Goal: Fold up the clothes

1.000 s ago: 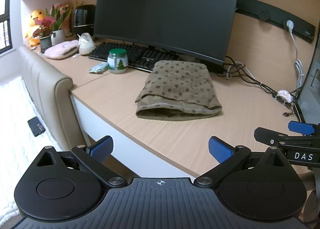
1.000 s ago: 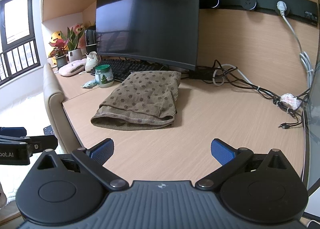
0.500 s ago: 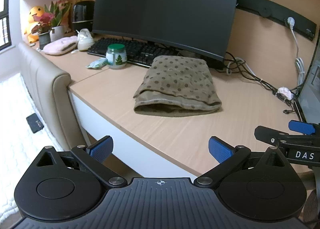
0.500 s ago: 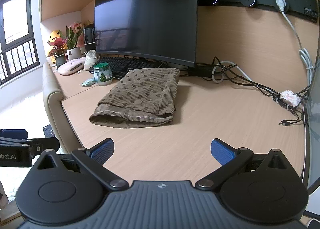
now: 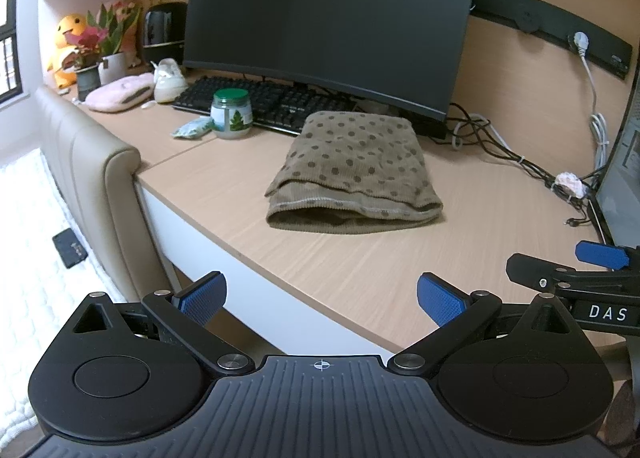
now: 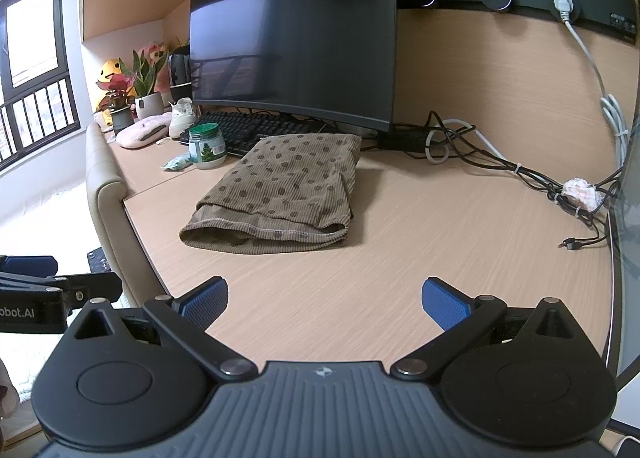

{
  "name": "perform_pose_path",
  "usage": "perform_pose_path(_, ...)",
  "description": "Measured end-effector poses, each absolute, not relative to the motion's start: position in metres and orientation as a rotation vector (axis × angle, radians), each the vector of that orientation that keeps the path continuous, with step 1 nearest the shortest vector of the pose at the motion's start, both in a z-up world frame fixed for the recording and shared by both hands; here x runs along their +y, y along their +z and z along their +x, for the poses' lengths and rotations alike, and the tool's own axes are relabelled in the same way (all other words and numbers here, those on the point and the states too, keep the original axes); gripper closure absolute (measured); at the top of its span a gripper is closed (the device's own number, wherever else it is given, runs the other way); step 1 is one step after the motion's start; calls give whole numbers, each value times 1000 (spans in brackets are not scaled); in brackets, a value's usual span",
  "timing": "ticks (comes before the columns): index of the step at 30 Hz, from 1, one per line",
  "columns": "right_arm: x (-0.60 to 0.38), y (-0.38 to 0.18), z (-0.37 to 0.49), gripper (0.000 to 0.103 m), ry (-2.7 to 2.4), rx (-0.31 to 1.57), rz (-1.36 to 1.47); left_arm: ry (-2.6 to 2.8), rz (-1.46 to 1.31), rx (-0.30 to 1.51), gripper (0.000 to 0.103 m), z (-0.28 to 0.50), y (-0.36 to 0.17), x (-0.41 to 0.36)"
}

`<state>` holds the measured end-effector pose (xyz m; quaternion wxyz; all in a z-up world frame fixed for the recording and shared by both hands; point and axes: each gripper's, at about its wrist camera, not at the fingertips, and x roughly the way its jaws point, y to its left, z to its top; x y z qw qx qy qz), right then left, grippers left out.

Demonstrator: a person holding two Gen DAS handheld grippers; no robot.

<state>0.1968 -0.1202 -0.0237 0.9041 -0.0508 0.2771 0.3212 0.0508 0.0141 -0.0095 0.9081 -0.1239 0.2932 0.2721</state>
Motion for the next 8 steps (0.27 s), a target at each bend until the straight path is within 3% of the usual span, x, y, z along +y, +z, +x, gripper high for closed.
perform_pose_path(8, -122, -15, 200, 0, 670, 568, -98, 558, -237, 568, 0, 56, -2, 22)
